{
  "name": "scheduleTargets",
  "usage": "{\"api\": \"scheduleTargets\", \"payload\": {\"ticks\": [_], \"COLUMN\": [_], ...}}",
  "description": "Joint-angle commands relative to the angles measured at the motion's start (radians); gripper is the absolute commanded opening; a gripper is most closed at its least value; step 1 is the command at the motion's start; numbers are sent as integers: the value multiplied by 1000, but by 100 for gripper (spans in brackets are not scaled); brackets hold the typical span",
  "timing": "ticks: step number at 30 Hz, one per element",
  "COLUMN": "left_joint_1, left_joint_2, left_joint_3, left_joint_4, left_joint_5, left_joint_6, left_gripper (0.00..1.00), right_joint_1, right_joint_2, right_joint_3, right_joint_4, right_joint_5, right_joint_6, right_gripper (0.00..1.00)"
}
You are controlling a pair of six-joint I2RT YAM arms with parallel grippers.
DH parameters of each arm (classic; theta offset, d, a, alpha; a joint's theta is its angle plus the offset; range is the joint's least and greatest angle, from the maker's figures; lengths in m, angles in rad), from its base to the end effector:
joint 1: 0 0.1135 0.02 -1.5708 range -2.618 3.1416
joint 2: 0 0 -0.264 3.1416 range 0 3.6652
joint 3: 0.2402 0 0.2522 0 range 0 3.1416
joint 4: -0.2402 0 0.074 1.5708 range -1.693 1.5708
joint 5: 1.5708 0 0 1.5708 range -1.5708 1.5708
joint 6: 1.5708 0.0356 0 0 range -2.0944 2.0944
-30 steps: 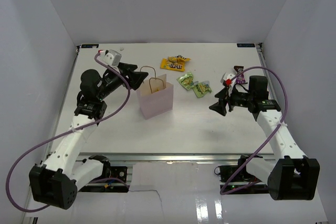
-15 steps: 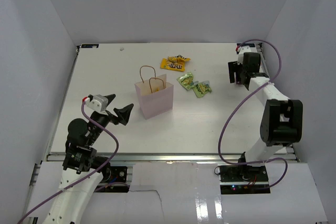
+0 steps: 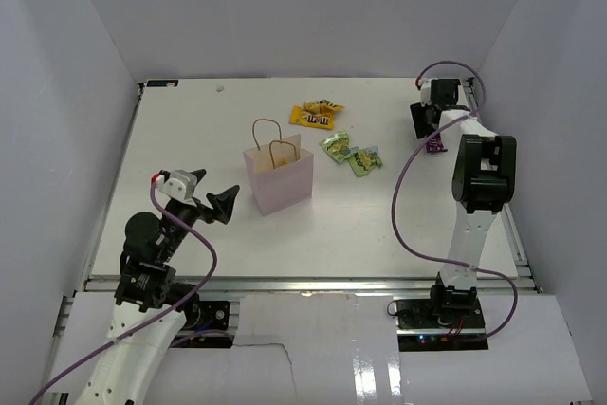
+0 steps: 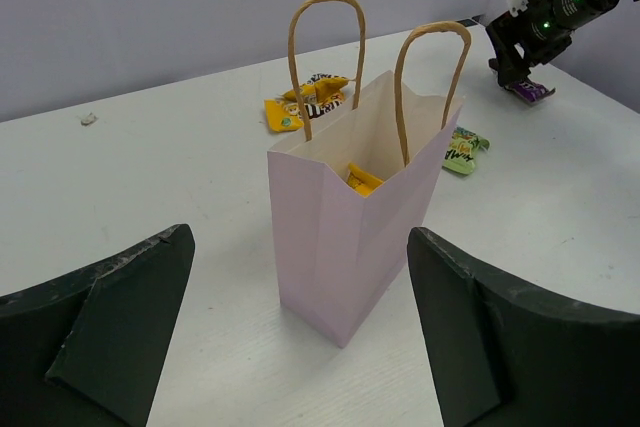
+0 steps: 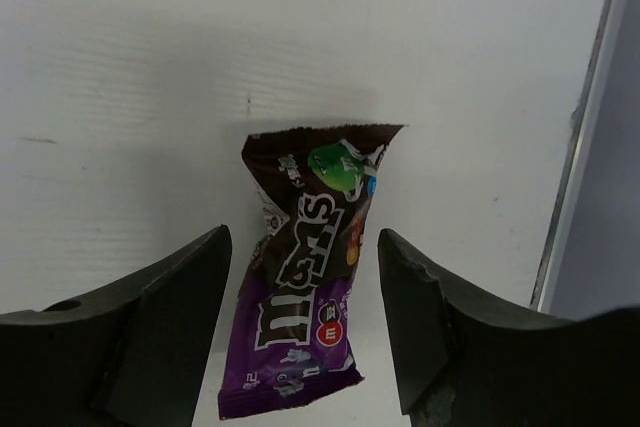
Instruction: Place the snacks into the paper bag
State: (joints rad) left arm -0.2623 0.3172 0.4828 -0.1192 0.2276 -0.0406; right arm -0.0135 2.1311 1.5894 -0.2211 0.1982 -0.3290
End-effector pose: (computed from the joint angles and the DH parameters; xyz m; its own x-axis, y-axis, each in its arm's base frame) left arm 0.1036 -0.0361 0.3004 0.0257 -0.0478 -0.9985 0.4717 0.8812 -0.0301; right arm 0.4797 -0.0135 0.1870 -0.7041 -0.3073 -0.6402 -0.0760 0.9289 -0.3623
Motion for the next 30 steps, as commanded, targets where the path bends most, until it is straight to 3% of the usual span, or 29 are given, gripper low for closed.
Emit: {"api": "scheduleTargets", "payload": {"ticks": [1,10,15,19,23,30], "left_joint_1": [-3,-3,-3,-3,-3,-3], "left_joint_2": [-6,-1,5,3,3,0], "left_joint_3": [-1,-3,-3,-3,-1,-1], "left_joint_4": [12,12,9,10,10,10], "left_joint_5": [-1,3,-5,-5,-4,-1], "left_joint_6": [13,13,15,16,16,18], "left_gripper": [98,98,98,98,98,98], "right_joint_1": [-43,-85,-103,-117,-112,4], "right_joint_2": [15,55,52,-29,-164,-398], "right_joint_3": [47,27,26,-25,-124,-169], "right_joint_4": [-53,-89,-115,-124,-126,-199], "right_joint_5": [-60,-189,-313,-446,-687,-925], "right_joint_6": [-15,-30,-64,-154,-322,-410], "right_gripper": [66,52,37,32,31,31]}}
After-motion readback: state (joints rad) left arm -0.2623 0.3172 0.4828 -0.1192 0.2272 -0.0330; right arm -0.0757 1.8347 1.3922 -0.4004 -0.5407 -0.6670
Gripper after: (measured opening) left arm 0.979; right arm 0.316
